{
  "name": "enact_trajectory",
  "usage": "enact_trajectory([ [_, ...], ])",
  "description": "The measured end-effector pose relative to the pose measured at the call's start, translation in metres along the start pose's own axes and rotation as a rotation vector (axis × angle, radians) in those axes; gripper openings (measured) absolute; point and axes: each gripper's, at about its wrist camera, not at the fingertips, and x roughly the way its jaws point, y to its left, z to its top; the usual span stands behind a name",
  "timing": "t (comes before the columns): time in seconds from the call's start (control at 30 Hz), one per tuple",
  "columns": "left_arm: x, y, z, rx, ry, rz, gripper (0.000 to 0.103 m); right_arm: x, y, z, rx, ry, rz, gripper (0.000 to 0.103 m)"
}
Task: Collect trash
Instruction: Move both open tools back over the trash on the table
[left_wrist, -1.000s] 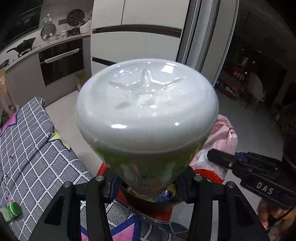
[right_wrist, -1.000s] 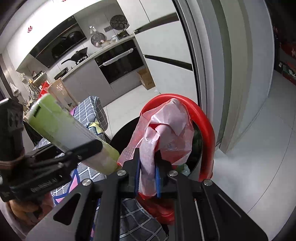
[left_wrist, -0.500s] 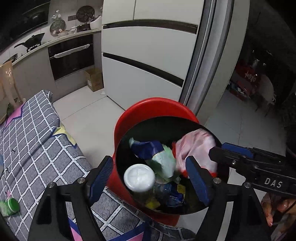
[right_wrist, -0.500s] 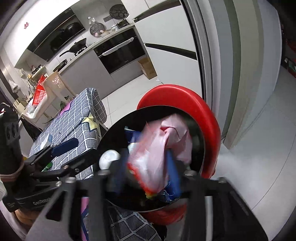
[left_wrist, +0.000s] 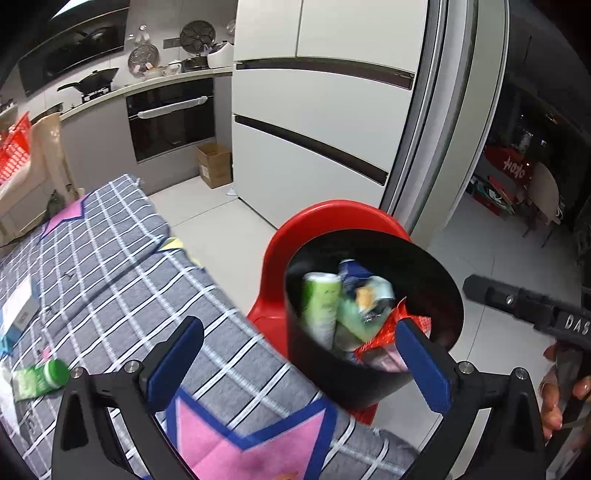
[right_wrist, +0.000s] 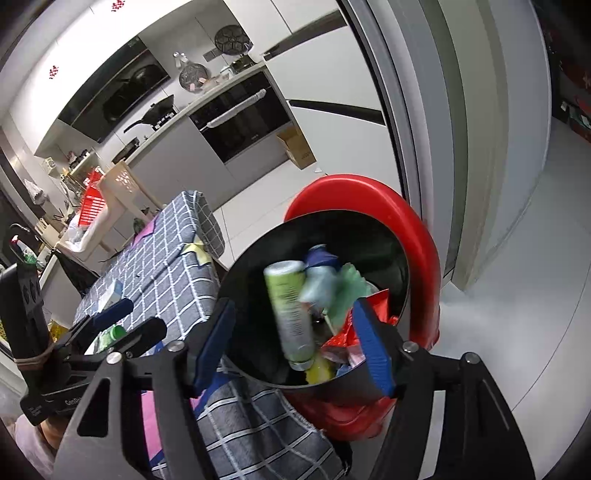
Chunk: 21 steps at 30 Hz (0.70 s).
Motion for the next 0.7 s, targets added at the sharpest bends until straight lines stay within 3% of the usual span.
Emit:
enact_trajectory([
  [0.2,-0.032,0.023,-0.026,-0.035,-0.008,0.025,0.103,-0.014,0.024,-0.01,-0.028,-0.022,0.017,0.083],
  [0.3,-0.049,0.038,-0.044,-0.051,-0.014,0.049,0.103,-0.018,0.038,-0.017,-0.042,-0.03,0.023,0.103],
  [0.37,-0.059,0.05,-0.054,-0.058,-0.02,0.068,0.103,-0.022,0.046,-0.021,-0.049,-0.051,0.031,0.103],
  [0.7,-0.098,0.125,-0.104,-0.133,-0.008,0.181,0.103,-0.01,0.108,-0.045,-0.165,0.057,0.057,0.103],
])
